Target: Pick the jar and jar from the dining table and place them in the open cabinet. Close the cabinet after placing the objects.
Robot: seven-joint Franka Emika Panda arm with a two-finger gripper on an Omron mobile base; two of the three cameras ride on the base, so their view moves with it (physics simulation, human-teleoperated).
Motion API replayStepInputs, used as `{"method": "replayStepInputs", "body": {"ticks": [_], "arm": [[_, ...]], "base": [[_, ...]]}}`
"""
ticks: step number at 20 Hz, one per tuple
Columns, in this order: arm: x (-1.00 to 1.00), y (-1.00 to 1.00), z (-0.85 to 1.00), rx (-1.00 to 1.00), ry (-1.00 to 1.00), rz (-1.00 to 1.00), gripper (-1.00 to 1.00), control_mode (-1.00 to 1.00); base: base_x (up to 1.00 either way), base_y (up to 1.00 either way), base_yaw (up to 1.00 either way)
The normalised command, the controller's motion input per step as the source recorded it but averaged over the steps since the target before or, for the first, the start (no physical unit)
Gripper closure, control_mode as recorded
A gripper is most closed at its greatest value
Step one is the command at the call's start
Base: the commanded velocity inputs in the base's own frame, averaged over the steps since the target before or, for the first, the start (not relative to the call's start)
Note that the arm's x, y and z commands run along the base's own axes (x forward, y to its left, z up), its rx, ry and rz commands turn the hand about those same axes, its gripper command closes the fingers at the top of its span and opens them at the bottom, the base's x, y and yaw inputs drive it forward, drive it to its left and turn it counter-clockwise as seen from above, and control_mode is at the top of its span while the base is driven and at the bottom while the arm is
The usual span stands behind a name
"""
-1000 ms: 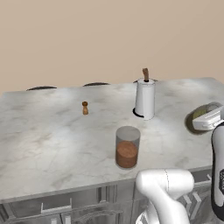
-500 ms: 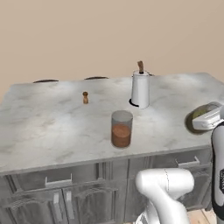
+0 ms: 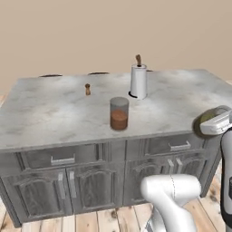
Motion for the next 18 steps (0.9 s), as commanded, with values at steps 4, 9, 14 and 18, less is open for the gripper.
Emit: {"method": "replayStepInputs", "body": {"ticks": [4,9,14,18], "arm": [[0.0,0.0,0.0,0.0,0.0,0.0,1.0,1.0],[0.0,0.0,0.0,0.0,0.0,0.0,1.0,1.0],[0.0,0.0,0.0,0.0,0.0,0.0,1.0,1.0],[0.0,0.0,0.0,0.0,0.0,0.0,1.0,1.0]], "base": [[0.0,-0.15,-0.33],[0.0,-0.28,-0.49],[0.0,-0.39,-0.68],[0.0,-0.2,-0.85]]}}
